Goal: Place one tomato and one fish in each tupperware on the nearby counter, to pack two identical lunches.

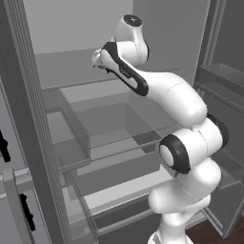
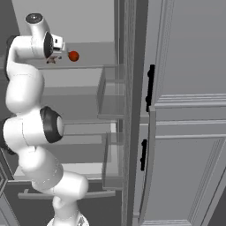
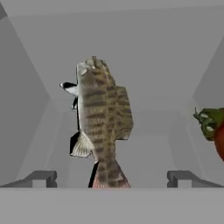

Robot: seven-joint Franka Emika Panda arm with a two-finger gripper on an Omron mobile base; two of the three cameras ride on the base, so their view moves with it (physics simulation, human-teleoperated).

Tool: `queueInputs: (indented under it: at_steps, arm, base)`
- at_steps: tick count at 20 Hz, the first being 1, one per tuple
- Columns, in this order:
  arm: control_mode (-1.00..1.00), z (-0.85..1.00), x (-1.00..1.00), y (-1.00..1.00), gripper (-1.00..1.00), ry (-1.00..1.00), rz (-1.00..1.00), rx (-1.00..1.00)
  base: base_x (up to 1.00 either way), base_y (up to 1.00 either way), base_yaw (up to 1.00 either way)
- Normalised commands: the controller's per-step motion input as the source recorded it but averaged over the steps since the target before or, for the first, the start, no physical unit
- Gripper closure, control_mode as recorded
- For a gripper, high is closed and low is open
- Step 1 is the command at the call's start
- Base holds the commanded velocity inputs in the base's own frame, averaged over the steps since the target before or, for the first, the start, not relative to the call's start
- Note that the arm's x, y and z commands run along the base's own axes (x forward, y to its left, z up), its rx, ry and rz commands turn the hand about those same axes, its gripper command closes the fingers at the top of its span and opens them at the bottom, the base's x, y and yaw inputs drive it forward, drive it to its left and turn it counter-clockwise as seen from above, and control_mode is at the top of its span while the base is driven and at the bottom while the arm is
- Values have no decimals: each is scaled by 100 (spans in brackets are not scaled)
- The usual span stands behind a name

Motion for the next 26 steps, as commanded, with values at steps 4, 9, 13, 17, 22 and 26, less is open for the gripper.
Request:
queueInputs:
  at_steps: [4, 9, 13, 17, 22, 26]
  arm:
    - [-100, -17, 69, 25, -100, 0, 0, -8]
    - [-100, -20, 59, 5, -100, 1, -2, -3]
    - [-100, -21, 56, 17, -100, 1, -4, -5]
    - [-100, -40, 11, 3, 100, 0, -13, -8]
    - [-100, -58, -63, -7, 100, 0, -25, -5]
    - [-100, -38, -100, -14, 100, -1, -21, 0]
  base:
    - [0, 0, 0]
    - [0, 0, 0]
    - [0, 0, 0]
    - [0, 0, 0]
    - [0, 0, 0]
    - [0, 0, 0]
